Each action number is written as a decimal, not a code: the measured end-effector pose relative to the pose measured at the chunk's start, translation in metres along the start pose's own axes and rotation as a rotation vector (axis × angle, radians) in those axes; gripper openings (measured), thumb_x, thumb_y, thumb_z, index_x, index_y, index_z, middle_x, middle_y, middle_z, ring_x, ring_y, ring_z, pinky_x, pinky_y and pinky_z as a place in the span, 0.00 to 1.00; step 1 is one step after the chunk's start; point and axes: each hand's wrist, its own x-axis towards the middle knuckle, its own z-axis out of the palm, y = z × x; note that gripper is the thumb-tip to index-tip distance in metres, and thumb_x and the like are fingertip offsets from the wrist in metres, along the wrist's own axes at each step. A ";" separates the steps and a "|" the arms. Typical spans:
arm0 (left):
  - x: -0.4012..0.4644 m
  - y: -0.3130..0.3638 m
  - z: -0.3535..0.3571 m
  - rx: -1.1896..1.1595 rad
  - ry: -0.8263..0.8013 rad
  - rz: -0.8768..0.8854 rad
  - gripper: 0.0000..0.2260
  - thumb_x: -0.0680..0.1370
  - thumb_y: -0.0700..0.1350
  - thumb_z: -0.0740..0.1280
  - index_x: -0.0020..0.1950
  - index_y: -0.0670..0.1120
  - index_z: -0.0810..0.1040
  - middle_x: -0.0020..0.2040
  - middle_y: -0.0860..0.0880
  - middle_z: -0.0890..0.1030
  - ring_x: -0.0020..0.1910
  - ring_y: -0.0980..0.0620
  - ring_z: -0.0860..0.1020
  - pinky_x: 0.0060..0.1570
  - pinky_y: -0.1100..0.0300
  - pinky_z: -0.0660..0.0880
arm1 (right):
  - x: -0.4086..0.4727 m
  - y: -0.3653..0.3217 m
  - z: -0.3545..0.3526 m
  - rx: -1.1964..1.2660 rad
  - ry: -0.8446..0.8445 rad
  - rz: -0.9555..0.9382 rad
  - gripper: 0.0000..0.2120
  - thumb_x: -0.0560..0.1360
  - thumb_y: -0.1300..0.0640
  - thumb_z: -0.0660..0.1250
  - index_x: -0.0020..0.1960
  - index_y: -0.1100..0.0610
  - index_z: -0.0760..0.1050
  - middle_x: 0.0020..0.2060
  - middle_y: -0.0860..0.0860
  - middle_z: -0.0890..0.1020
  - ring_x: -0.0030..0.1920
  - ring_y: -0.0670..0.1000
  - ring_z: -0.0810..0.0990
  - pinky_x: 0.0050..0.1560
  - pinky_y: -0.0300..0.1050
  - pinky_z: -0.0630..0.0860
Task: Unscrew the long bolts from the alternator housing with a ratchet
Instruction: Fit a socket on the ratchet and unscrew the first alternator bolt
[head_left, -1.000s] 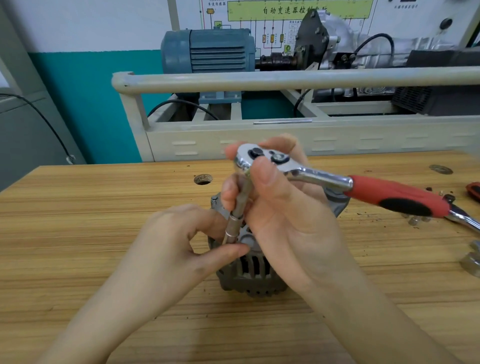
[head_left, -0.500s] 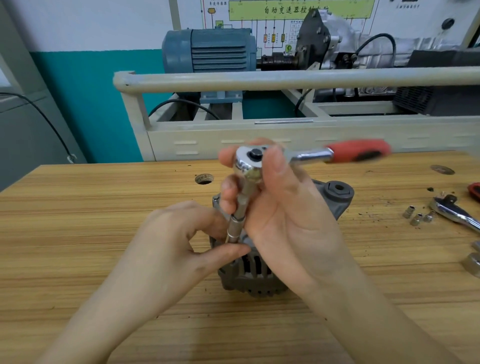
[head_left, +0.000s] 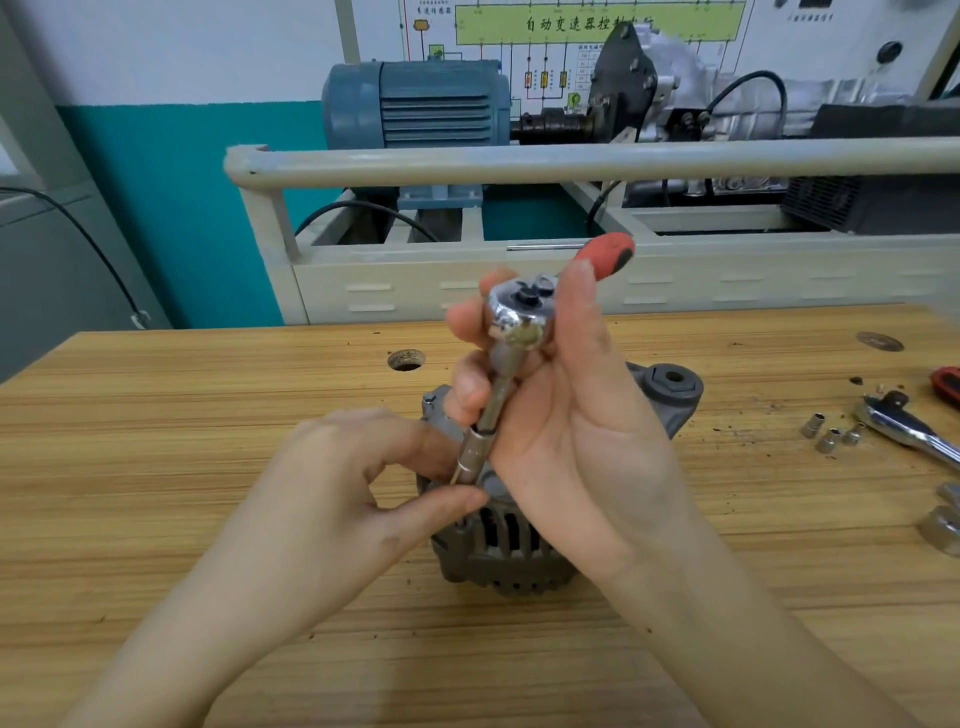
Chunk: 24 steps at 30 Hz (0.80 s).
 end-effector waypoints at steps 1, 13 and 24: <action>0.000 0.001 0.001 0.023 0.021 0.005 0.09 0.62 0.62 0.64 0.34 0.59 0.77 0.35 0.58 0.81 0.40 0.61 0.77 0.39 0.67 0.71 | -0.001 0.000 0.000 -0.005 0.000 -0.010 0.13 0.66 0.46 0.68 0.43 0.54 0.78 0.38 0.48 0.83 0.32 0.44 0.77 0.37 0.35 0.74; 0.001 0.003 0.000 0.003 -0.113 -0.025 0.19 0.64 0.64 0.61 0.39 0.51 0.82 0.37 0.54 0.82 0.40 0.56 0.78 0.39 0.60 0.71 | -0.002 -0.004 0.003 -0.040 -0.011 0.036 0.12 0.68 0.47 0.66 0.44 0.55 0.77 0.39 0.48 0.83 0.33 0.45 0.79 0.37 0.37 0.75; 0.002 0.003 0.006 -0.025 0.026 -0.097 0.16 0.58 0.66 0.64 0.31 0.54 0.78 0.37 0.62 0.80 0.38 0.63 0.78 0.38 0.73 0.70 | -0.005 -0.006 0.003 -0.069 0.106 -0.088 0.15 0.58 0.52 0.72 0.41 0.56 0.75 0.36 0.49 0.81 0.31 0.46 0.78 0.35 0.38 0.76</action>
